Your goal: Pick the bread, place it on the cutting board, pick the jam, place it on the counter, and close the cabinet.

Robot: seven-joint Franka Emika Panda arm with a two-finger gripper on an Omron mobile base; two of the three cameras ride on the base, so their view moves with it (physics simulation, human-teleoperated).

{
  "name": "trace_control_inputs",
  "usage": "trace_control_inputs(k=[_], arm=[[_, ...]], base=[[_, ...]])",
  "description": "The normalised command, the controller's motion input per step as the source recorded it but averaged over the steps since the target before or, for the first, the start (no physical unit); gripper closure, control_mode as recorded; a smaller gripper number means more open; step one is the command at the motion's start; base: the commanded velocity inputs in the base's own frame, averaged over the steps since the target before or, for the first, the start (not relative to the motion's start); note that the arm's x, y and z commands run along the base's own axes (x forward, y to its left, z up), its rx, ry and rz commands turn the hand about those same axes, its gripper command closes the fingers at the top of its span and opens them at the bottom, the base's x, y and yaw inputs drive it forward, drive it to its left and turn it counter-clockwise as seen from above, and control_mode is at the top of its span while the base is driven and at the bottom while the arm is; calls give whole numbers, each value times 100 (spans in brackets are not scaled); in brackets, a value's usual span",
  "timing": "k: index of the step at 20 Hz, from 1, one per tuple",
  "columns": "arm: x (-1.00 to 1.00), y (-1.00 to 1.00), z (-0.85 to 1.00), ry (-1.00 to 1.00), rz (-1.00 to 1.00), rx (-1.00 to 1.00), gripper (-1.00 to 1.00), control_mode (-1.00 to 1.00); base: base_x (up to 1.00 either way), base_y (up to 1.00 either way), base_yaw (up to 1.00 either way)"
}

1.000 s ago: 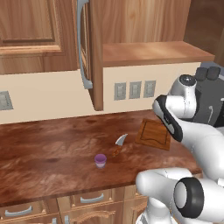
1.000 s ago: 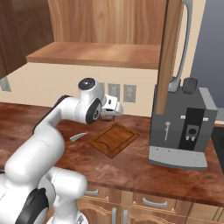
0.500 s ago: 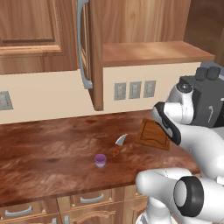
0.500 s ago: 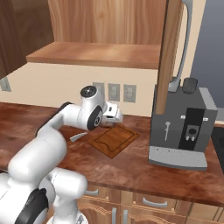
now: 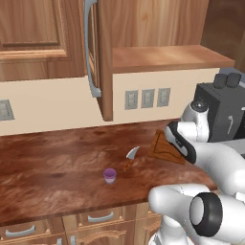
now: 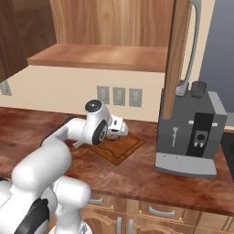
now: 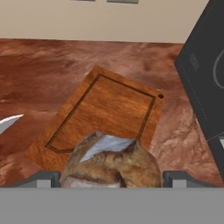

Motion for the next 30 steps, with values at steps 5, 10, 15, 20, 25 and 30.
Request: trace_control_inputs(k=[5, 10, 15, 20, 25, 30], arm=[[8, 0, -18, 0, 0, 0, 100, -100], [12, 0, -13, 0, 0, 0, 100, -100], [15, 0, -8, 0, 0, 0, 100, -100], [15, 0, -9, 0, 0, 0, 100, -100], [13, 0, -15, 0, 0, 0, 100, -100], [13, 0, -17, 0, 0, 0, 100, -100]], base=[[0, 0, 0], [0, 0, 0], [0, 0, 0], [0, 0, 0], [0, 0, 0], [0, 0, 0]])
